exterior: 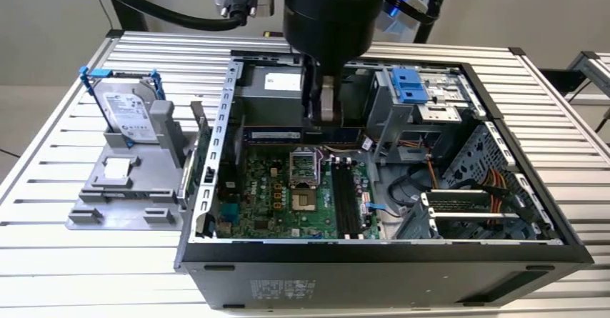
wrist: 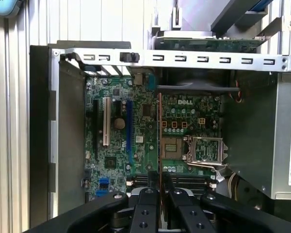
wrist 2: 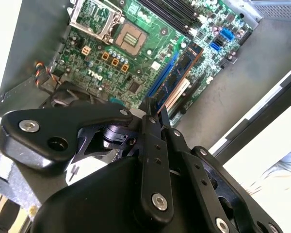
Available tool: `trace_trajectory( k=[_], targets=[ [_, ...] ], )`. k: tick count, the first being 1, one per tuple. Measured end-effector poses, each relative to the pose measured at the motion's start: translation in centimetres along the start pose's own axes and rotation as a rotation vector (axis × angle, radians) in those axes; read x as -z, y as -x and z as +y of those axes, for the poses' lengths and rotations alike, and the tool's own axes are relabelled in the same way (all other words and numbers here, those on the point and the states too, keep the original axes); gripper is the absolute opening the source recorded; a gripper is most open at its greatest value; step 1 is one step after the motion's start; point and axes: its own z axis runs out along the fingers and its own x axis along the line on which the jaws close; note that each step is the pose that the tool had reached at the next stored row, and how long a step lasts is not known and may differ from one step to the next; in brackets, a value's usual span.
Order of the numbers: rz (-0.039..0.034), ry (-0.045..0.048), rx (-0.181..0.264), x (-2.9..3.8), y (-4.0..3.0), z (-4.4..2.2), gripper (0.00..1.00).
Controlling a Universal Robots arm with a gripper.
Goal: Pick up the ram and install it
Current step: 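Pick up the ram and move it above insertion slot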
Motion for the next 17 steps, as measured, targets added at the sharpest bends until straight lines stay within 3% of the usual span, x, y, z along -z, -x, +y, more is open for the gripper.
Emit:
trace_trajectory(
  k=[17],
  targets=[
    [0.0000, 0.0000, 0.000, 0.03, 0.01, -1.59, 0.00]
  ],
)
